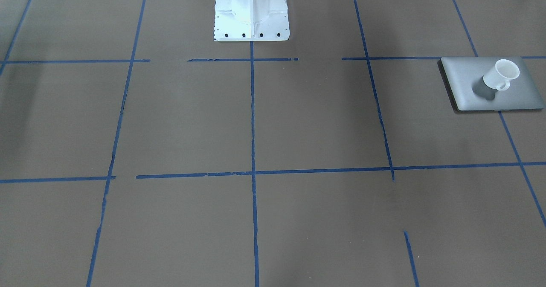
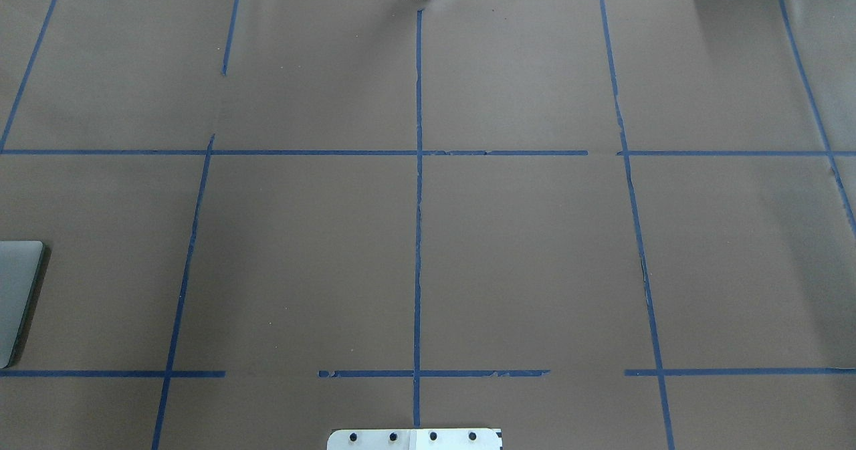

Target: Place cup on laptop

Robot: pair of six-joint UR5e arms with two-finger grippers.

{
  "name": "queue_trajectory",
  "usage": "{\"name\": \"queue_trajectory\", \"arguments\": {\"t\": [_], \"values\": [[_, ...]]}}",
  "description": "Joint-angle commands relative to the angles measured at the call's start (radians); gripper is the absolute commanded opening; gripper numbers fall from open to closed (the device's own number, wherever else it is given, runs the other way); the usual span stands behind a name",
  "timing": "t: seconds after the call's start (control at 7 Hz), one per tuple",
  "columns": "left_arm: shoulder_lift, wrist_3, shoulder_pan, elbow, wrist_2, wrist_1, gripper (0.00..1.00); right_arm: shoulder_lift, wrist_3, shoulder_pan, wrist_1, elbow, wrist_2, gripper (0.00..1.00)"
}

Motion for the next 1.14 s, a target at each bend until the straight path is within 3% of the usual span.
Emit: {"name": "queue_trajectory", "arguments": {"t": [0.0, 0.14, 1.0], "values": [[-0.006, 0.0, 0.002, -0.022, 0.001, 0.037, 1.0, 0.0, 0.0, 0.0, 0.001, 0.0, 0.0, 1.0], [-0.025, 0.0, 0.001, -0.053, 0.005, 0.105, 1.0, 0.0, 0.0, 0.0, 0.001, 0.0, 0.0, 1.0], [-0.039, 0.015, 0.001, -0.042, -0.001, 0.106, 1.0, 0.0, 0.0, 0.0, 0.0, 0.0, 0.0, 1.0]]}}
